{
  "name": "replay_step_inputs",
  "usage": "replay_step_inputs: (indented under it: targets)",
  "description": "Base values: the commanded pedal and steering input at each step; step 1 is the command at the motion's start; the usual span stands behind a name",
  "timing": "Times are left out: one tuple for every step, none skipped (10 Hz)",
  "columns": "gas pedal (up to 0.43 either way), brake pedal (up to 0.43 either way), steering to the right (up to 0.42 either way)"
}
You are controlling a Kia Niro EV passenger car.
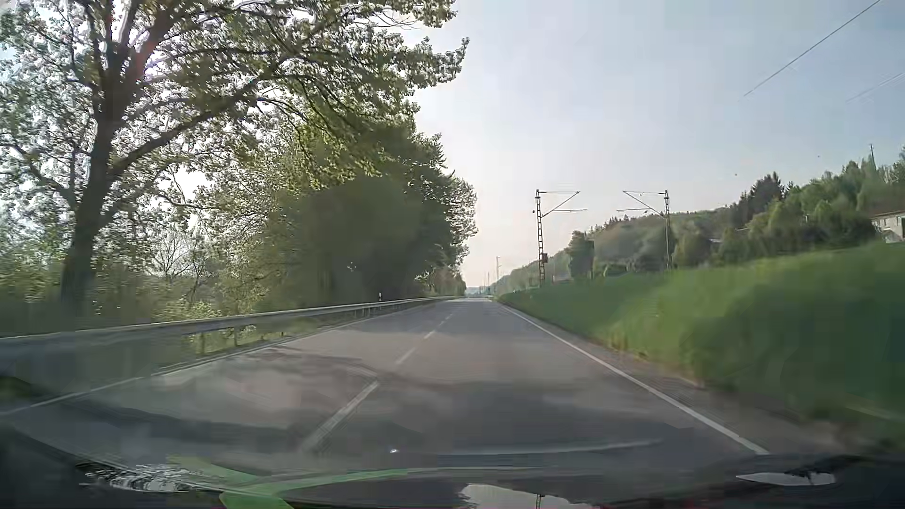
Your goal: Follow the waypoints while adhering to traffic rules and regulations
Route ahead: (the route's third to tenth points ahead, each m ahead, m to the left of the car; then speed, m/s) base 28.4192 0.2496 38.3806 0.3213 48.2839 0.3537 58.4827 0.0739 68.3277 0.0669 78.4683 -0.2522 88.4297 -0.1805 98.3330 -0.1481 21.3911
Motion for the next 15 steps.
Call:
replay_step_inputs:
  targets:
    - [0.598, 0.000, 0.003]
    - [0.598, 0.000, 0.003]
    - [0.598, 0.000, 0.004]
    - [0.598, 0.000, 0.005]
    - [0.598, 0.000, 0.005]
    - [0.598, 0.000, 0.005]
    - [0.598, 0.000, 0.004]
    - [0.598, 0.000, 0.004]
    - [0.598, 0.000, 0.005]
    - [0.598, 0.000, 0.004]
    - [0.598, 0.000, 0.004]
    - [0.598, 0.000, 0.003]
    - [0.598, 0.000, 0.001]
    - [0.598, 0.000, 0.001]
    - [0.598, 0.000, 0.001]
